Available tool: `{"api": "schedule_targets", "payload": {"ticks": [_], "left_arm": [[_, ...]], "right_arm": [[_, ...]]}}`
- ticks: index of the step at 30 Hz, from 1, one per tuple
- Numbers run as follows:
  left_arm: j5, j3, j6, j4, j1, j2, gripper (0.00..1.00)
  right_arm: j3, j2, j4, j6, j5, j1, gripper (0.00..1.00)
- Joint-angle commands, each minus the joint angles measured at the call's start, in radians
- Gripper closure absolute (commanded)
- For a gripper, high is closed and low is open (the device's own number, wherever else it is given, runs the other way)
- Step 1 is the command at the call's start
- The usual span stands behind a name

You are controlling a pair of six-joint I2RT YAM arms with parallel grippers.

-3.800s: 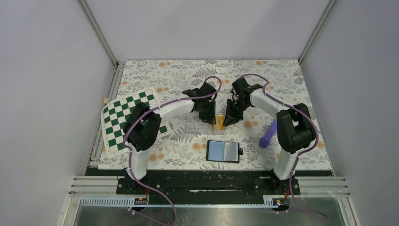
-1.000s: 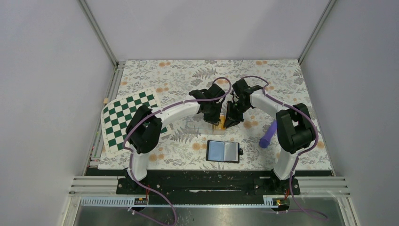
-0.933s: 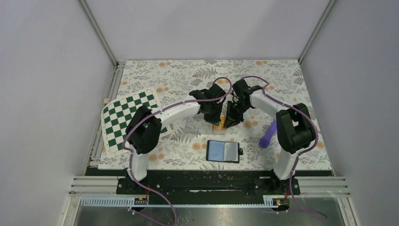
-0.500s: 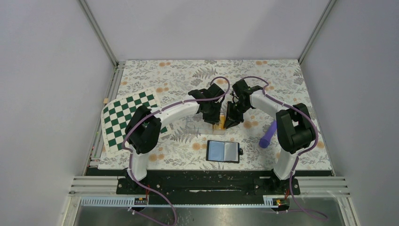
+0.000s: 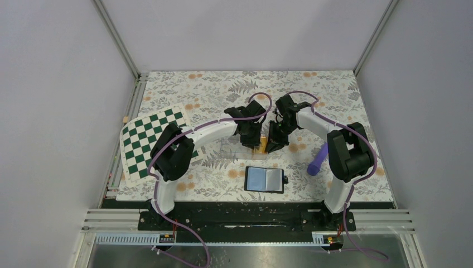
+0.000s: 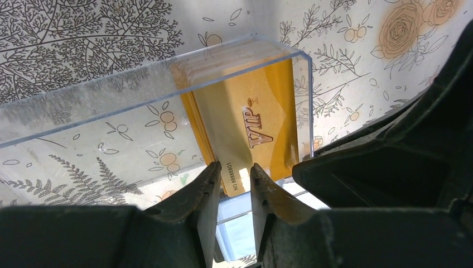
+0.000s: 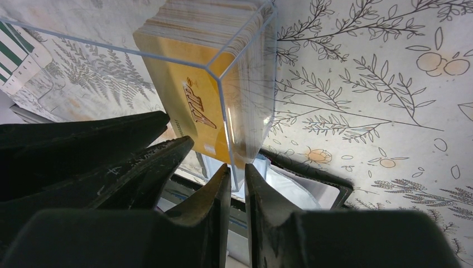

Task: Put the credit cards into the card holder
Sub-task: Pick up the credit card from the storage box.

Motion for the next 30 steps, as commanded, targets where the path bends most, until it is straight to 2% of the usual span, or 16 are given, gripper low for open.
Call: {"api": "schedule_targets", "payload": {"ticks": [1, 5, 10, 16, 22, 26, 30], "left_arm": [[-0.014, 0.001, -0.004, 0.009, 0.0, 0.006, 0.71], [-0.023, -0.001, 0.002, 0.004, 0.0, 0.002, 0.69], [0.0, 0.01, 0.003, 0.005, 0.001, 0.023, 0.77], [0.029, 0.004, 0.003, 0.025, -0.002, 0.026, 0.74], [0.083, -0.005, -0.008, 0.103, -0.005, -0.025, 0.88], [0.067, 0.006, -0.006, 0.117, -0.004, -0.066, 0.97], [0.06, 0.018, 0.001, 0.116, -0.004, -0.086, 1.0]], "right_arm": [[0.008, -0.014, -0.013, -0.012, -0.027, 0.003, 0.78], [0.011, -0.013, -0.013, -0.011, -0.029, 0.004, 0.78], [0.01, -0.012, -0.013, -0.01, -0.03, 0.003, 0.78], [0.009, -0.013, -0.012, -0.011, -0.031, 0.003, 0.78], [0.009, -0.012, -0.012, -0.01, -0.03, 0.003, 0.78], [0.007, -0.014, -0.013, -0.01, -0.03, 0.003, 0.78], [0.007, -0.012, -0.014, -0.01, -0.029, 0.003, 0.78]]}}
